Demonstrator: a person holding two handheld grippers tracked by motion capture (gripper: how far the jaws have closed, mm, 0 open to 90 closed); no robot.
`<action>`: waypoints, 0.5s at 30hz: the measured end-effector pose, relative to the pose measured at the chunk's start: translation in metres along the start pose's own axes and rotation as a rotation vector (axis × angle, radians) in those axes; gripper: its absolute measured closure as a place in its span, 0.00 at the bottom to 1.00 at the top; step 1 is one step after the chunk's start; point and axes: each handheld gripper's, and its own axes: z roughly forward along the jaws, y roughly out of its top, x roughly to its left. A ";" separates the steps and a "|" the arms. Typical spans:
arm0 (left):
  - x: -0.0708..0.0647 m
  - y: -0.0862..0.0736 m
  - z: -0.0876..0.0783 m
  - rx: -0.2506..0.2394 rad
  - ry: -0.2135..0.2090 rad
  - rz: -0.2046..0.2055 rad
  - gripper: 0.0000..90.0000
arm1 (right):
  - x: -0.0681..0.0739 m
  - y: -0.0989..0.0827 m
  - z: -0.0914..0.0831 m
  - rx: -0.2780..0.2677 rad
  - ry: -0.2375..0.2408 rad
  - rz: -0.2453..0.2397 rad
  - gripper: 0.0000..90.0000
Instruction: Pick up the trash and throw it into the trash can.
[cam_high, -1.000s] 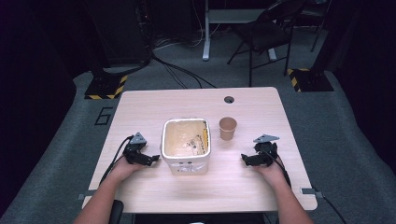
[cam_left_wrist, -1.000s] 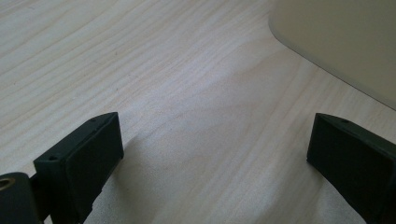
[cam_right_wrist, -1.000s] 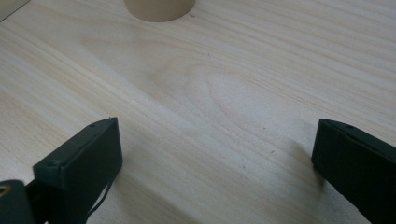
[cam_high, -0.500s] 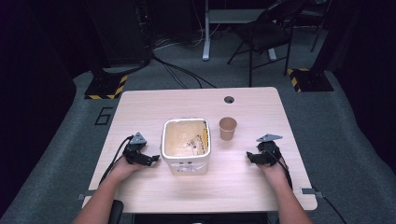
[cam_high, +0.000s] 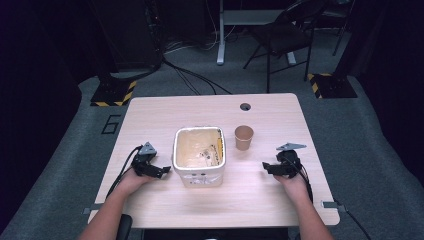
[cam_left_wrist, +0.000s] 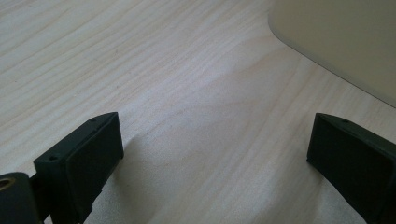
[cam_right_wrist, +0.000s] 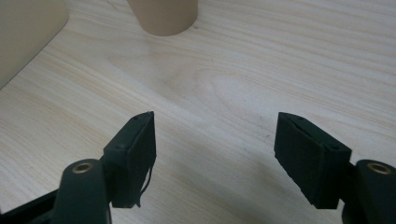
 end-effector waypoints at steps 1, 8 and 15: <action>0.000 0.000 0.000 0.000 0.000 -0.001 0.04 | 0.001 0.001 -0.001 0.003 0.000 0.003 0.29; 0.000 0.000 0.000 -0.001 0.003 -0.004 0.04 | 0.006 0.010 -0.006 -0.010 0.007 -0.018 0.22; 0.000 0.000 0.000 -0.001 0.003 -0.004 0.04 | 0.008 0.024 -0.011 -0.010 0.007 -0.050 0.19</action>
